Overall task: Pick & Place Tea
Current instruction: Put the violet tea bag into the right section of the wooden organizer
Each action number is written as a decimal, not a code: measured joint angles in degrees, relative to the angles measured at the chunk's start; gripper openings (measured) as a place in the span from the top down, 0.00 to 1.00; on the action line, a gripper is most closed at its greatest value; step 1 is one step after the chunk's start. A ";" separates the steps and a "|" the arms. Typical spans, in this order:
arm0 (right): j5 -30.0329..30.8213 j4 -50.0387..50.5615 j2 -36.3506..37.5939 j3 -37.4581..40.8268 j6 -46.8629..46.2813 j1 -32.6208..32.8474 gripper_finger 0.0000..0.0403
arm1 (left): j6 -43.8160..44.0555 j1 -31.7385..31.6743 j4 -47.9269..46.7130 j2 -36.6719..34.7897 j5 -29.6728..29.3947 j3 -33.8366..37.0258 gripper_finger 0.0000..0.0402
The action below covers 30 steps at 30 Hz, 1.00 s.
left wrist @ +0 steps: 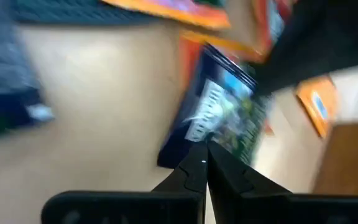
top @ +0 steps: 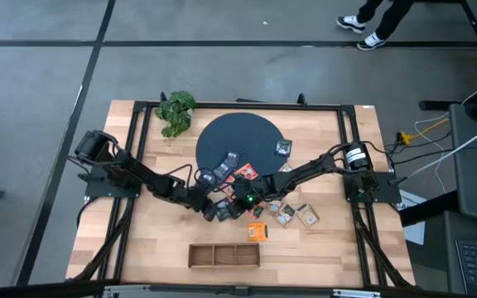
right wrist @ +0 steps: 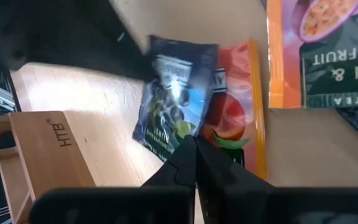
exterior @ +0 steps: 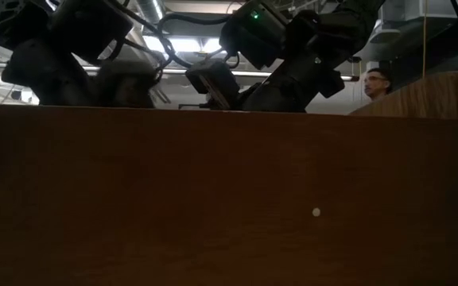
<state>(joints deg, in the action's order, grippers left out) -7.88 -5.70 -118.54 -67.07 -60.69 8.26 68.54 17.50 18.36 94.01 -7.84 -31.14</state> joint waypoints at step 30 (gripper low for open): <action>-7.47 1.82 7.17 -2.43 17.01 -0.92 1.00 | -9.84 -6.70 -16.69 -25.28 7.20 0.00 0.62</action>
<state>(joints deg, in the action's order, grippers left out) -15.35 -3.88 -111.37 -69.50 -43.68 7.33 58.70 10.80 1.67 68.73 -0.64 -31.14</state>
